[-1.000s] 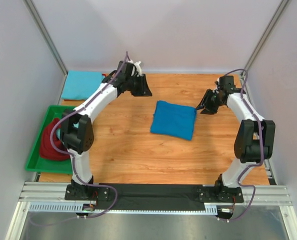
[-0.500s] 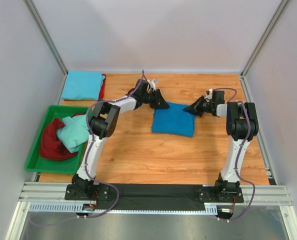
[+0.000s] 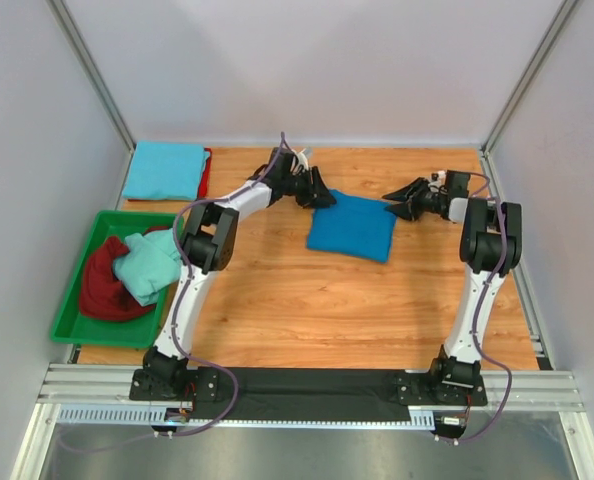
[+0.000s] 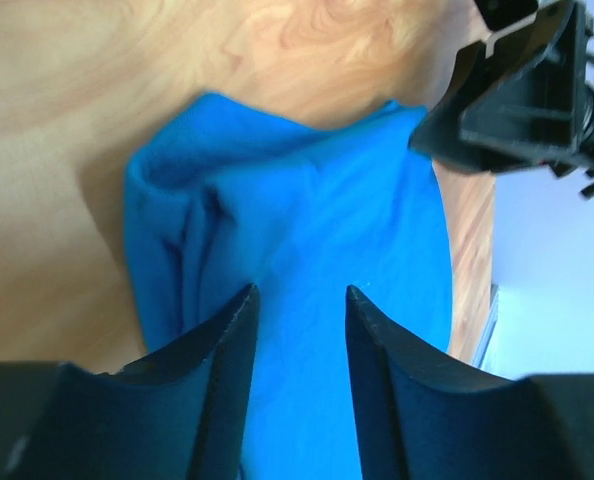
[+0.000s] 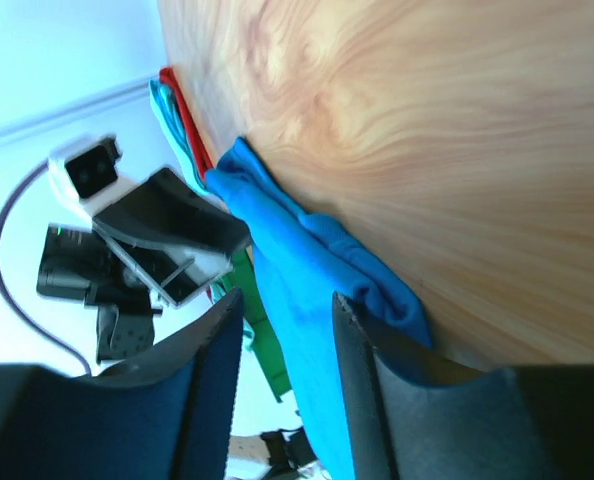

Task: Fold and stack the t-shirts
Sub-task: Fold the tshirt

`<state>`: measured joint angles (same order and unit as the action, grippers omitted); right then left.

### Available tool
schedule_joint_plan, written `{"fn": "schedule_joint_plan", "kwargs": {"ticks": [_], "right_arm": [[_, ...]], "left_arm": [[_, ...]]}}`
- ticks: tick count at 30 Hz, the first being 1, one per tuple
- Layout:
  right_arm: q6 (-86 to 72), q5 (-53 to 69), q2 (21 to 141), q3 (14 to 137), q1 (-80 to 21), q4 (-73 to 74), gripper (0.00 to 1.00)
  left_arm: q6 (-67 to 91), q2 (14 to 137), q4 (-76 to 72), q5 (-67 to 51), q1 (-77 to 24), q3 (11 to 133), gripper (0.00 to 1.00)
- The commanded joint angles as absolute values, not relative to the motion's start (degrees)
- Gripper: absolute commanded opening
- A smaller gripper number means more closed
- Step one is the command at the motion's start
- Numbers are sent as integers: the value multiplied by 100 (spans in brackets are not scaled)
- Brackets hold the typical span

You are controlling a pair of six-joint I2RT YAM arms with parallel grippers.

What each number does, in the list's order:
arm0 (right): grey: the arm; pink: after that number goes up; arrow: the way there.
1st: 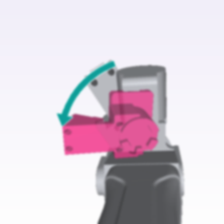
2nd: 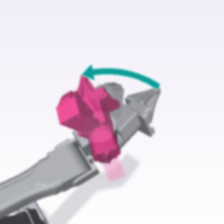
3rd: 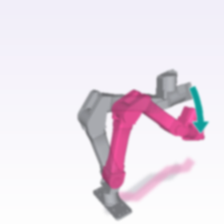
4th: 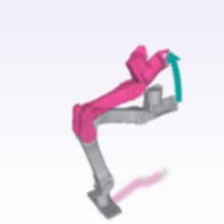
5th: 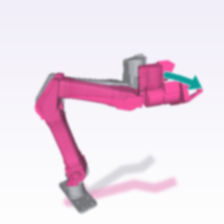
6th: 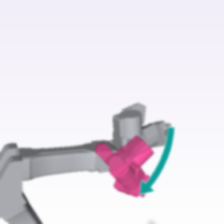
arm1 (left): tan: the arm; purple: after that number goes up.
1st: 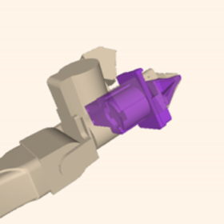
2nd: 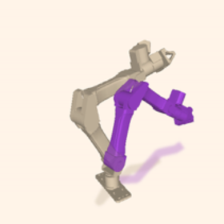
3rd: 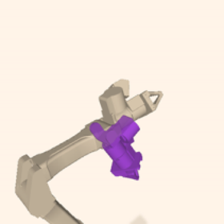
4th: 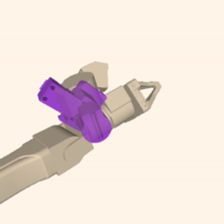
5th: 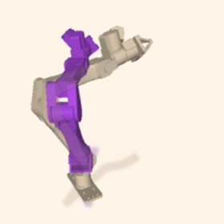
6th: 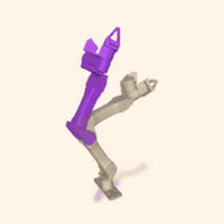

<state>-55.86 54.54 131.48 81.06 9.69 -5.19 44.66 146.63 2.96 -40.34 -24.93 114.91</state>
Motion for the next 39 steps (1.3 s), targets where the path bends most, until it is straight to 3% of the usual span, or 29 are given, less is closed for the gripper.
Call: {"fn": "schedule_joint_plan", "kwargs": {"ticks": [1,7,13,18,24,31,39], "right_arm": [[-5371,5195,12861,8551,1265,778,45],[-3158,3793,12051,10016,951,4238,58],[-1487,1685,11058,10144,-391,5501,65],[-66,-844,9987,8923,-1966,4898,78],[1510,-2248,9632,7279,-3724,3157,78],[2978,-2567,10002,6294,-4377,1619,72],[3454,-2539,10933,6723,-4482,1064,64]], "left_arm": [[3781,13748,1446,-3894,-2426,11829,48],[3112,12158,2829,-3297,-2364,11612,54],[2874,10575,3434,-2980,-2347,10268,55],[3058,9485,3577,-2865,-2285,8651,55],[3137,8447,3664,-2620,-2049,7322,54],[3620,7682,3701,-2390,-1276,6347,50],[3805,7172,3577,-2724,-704,5801,49]]}}
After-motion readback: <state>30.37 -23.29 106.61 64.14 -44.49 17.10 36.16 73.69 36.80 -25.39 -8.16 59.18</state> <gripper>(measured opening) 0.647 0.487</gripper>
